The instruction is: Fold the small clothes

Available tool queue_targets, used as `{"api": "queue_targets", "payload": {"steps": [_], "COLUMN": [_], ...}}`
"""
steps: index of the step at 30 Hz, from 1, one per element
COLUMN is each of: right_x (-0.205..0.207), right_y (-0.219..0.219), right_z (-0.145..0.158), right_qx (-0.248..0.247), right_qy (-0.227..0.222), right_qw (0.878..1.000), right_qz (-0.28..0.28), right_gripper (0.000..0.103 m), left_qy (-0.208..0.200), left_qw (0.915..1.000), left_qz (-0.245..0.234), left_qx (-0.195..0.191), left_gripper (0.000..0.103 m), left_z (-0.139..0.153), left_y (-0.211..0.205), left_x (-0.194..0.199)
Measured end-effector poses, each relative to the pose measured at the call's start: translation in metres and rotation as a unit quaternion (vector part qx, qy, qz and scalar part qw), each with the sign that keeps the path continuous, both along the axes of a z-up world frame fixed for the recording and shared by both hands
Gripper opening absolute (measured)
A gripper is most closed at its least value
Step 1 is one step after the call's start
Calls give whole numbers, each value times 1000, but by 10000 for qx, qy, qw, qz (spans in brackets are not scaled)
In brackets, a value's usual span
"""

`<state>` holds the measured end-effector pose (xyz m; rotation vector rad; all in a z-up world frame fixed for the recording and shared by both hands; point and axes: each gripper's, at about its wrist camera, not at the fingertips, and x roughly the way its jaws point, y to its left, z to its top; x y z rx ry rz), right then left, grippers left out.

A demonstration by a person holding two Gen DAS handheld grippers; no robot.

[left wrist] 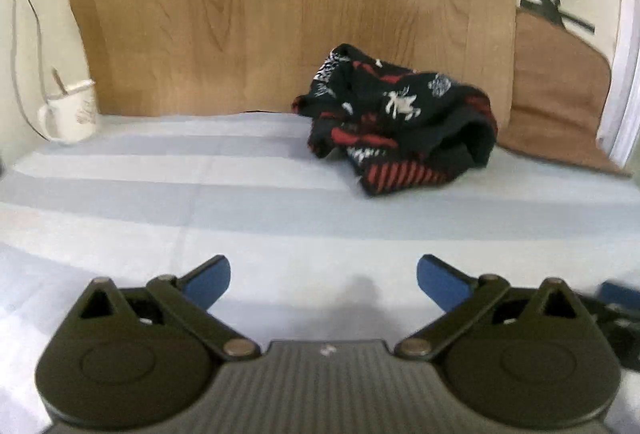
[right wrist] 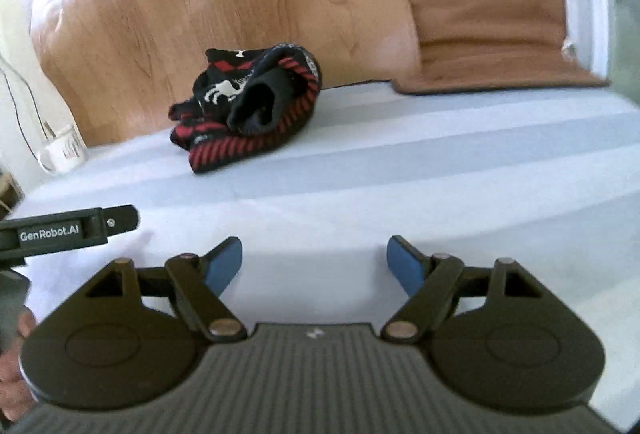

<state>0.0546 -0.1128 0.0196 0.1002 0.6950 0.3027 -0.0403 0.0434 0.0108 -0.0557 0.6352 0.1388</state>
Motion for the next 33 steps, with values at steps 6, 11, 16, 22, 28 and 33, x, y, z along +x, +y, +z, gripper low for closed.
{"api": "queue_targets", "payload": {"steps": [6,11,16,22,28,33], "right_x": [-16,-17,-19,-19,-20,-20], "right_y": [-11,-16,-15,-17,-18,-19], "right_z": [-3,-5,-5,-5,-5,-5], "right_qx": [105,247,261,342,414,447], "right_qy": [-17,-46,-55,-35,-21,-15], "right_qw": [9998,9995,9996,9994,9991,9990], "right_qz": [-147,-176,-122,-91,-84,-72], "right_gripper": [84,85,86,87,88,89], "left_qy": [116,165,218,193,91,32], "left_qw": [9989,9983,9980,9972,9968,9955], "left_qz": [90,131,270,416,382,376], "left_qx": [436,545,529,584,699,863], "left_gripper": [103,103,103,103,103,103], "left_z": [-8,-9,-10,-11,-10,-10], "left_y": [-14,-16,-13,-11,-15,-19], "left_x": [-23,-29,-28,-27,-30,-30]}}
